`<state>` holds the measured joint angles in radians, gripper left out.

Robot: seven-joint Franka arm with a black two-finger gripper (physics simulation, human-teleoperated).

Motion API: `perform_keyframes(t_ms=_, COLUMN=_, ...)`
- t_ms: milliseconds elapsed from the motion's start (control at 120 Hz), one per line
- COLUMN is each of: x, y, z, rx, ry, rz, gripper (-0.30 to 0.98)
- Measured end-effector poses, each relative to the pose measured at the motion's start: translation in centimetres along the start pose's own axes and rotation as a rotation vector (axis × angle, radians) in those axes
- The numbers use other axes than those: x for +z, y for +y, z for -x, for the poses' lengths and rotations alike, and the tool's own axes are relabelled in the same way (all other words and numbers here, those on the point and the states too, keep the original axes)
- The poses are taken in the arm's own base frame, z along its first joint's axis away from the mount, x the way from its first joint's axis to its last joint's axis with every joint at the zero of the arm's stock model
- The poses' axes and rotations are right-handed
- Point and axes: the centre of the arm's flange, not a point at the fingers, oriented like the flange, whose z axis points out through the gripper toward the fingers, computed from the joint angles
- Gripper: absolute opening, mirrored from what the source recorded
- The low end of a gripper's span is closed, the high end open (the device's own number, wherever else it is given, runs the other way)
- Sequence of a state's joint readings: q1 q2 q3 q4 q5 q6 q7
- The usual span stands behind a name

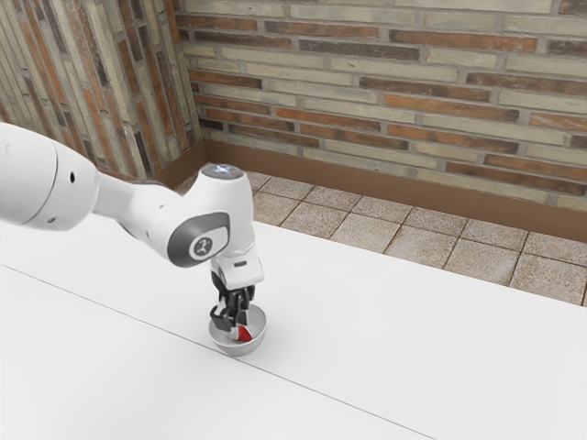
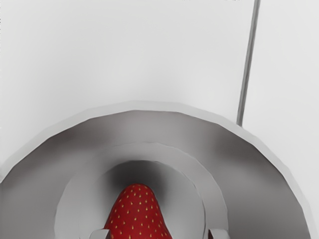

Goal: Take strawberry from the bowl

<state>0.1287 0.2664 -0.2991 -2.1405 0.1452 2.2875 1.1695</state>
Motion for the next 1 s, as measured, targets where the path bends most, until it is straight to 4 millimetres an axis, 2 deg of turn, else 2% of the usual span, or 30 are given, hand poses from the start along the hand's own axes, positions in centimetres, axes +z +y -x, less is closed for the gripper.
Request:
perform_keyframes(t_ms=625, x=2.0, y=-0.6, z=0.5, rx=0.016, ry=0.016, rz=-0.005, gripper=0.26)
perform_keyframes(t_ms=1000, x=2.4, y=-0.8, z=0.4, rx=0.023, ry=0.022, rz=-0.01, gripper=0.2)
